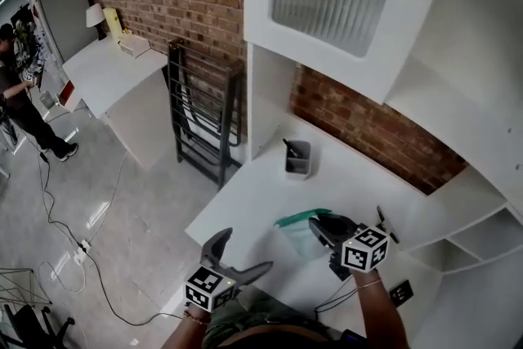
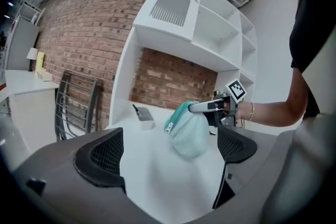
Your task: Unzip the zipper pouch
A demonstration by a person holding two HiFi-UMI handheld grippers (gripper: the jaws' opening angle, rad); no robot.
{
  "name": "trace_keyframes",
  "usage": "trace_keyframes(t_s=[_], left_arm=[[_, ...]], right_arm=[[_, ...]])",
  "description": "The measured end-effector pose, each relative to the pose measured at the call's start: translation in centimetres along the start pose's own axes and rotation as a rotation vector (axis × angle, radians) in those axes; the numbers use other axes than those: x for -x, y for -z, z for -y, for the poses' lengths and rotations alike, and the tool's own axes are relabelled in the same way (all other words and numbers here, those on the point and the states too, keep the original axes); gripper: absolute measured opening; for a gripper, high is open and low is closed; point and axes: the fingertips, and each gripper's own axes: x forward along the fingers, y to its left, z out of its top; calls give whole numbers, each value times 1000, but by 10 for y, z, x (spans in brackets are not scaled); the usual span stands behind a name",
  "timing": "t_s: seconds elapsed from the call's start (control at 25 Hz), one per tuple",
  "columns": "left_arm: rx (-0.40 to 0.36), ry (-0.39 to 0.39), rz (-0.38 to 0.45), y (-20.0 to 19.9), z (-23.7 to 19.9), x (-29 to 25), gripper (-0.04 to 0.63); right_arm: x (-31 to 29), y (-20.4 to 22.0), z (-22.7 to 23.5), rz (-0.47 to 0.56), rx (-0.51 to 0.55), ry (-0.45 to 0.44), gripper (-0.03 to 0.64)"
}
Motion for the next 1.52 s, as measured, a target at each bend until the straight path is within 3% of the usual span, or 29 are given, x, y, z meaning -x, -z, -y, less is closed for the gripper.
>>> trace_keyframes(t_s=[0.36, 0.48, 0.64, 0.76, 0.88, 1.16, 1.24, 1.36, 1.52], left_arm=[[-36, 171, 65, -31, 44, -41, 556], [-20, 265, 97, -46, 68, -51, 538], [-6, 421, 120, -55, 104, -61, 406], [-69, 478, 138, -60, 122, -64, 338], [-153, 511, 173, -65, 135, -59, 230], [-450, 528, 127, -61, 154, -54, 196], [-474, 519, 146, -63, 156, -52, 182], [-473, 519, 163, -65, 158, -49, 69], [-511, 531, 146, -60, 161, -48, 38]], right_arm=[[62, -42, -34, 208, -106, -101, 44], [81, -43, -40, 278, -141, -128, 44], [106, -44, -53, 348, -164, -177, 43], [120, -45, -58, 394, -203, -203, 43], [134, -42, -56, 441, -295, -217, 43], [146, -28, -55, 442, -360, -193, 43], [146, -24, -56, 431, -361, -182, 43], [147, -19, -57, 424, -359, -159, 43], [145, -14, -54, 427, -369, -117, 44]])
